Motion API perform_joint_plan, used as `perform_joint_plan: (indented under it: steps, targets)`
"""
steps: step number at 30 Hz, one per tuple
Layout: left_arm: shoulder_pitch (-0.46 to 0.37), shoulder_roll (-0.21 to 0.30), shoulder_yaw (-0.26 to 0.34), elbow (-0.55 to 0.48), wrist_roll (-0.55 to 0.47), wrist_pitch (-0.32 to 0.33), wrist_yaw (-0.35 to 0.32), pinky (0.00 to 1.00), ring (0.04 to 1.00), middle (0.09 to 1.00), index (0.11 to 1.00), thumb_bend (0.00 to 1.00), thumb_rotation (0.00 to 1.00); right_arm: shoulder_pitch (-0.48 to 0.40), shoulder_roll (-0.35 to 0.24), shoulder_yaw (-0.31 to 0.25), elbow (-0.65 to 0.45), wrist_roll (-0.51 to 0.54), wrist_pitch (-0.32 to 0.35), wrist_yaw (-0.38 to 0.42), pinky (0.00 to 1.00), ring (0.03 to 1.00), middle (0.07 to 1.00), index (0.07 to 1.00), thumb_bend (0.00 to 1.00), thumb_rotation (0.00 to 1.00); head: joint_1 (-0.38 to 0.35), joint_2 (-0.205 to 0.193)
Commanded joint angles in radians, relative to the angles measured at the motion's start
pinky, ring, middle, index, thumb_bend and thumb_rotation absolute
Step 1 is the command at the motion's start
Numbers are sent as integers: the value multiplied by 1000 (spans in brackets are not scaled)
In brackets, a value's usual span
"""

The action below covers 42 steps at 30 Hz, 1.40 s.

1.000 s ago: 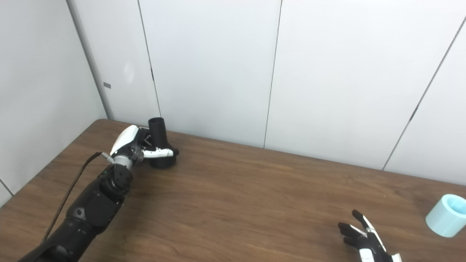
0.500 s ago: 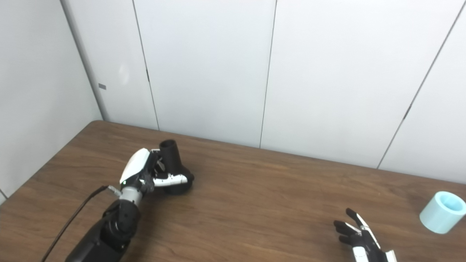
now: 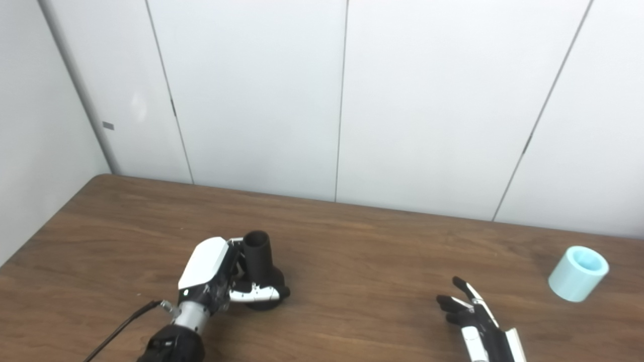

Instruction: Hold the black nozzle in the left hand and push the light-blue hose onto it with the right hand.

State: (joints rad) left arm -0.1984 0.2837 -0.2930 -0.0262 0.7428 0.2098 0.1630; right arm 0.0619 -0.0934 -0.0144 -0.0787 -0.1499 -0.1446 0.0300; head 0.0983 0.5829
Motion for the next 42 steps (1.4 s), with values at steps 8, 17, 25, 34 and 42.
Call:
perform_joint_plan:
  steps: [8,17,25,34,42]
  targets:
    - [42,-57,-46,-48,84,-117,63,455,519,507,472,523,0,68,61,45,31,-43,36,-38,708,753,737,870,408,999,-57,7]
    - [75,-111,-87,-37,135,-137,47,433,520,510,470,522,0,69,77,60,17,-71,57,-57,713,763,748,879,399,980,-106,17]
    - [78,-142,-95,-6,122,-162,49,452,525,507,473,522,0,59,65,63,-9,-71,88,-62,672,770,781,904,437,712,-178,16]
    - [67,-156,-96,33,113,-184,57,436,511,501,477,523,0,-18,-36,-27,-180,-94,182,-63,702,802,831,907,469,547,-263,17]
    - [59,-151,-103,46,132,-189,52,417,502,500,479,524,0,-151,-193,-126,-234,-99,223,-42,717,809,835,894,592,433,-307,13]
